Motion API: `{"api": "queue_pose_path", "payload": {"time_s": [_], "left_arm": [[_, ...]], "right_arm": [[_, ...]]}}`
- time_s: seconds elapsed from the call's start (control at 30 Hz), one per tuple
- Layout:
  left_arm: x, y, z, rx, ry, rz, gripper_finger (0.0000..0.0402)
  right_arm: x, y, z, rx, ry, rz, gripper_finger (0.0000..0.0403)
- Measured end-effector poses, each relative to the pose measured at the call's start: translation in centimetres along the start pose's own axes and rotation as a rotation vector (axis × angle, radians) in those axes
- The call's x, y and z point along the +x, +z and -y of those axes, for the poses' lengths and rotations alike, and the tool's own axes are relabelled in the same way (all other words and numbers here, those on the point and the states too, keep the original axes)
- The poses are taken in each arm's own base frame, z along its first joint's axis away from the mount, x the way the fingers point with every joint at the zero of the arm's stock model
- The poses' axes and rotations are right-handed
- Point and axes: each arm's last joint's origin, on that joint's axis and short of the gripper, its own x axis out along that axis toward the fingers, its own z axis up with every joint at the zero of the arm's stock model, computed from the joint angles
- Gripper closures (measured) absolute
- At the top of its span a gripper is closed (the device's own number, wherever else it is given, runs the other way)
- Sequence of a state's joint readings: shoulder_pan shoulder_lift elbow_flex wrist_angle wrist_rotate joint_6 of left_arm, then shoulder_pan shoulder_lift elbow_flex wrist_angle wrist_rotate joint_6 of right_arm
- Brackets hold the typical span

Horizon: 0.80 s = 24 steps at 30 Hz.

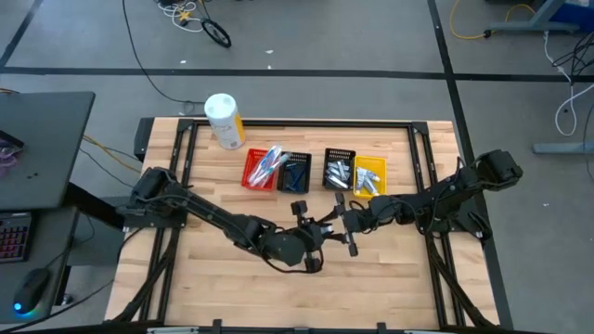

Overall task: Pick & Place Travel size toiletries
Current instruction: Put the white toothpaste into the yellow basket

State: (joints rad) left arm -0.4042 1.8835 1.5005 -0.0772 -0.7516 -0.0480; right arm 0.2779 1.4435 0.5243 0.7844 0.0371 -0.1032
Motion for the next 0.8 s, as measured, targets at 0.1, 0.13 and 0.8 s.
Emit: {"api": "queue_pose_path", "payload": {"time_s": [0.1,0.13,0.8], "left_arm": [[0.3,0.0,-0.4,-0.021,0.021,-0.004,0.0327],[0.4,0.0,-0.6,-0.028,0.027,-0.005,0.0324],[1.5,-0.4,-1.9,-0.041,0.063,-0.044,0.0313]], "right_arm": [[0.1,0.1,0.0,-0.009,-0.010,0.017,0.0212],[0.1,0.1,0.1,-0.008,-0.025,0.028,0.0212],[1.0,-1.3,0.7,0.001,-0.142,-0.015,0.0293]]}}
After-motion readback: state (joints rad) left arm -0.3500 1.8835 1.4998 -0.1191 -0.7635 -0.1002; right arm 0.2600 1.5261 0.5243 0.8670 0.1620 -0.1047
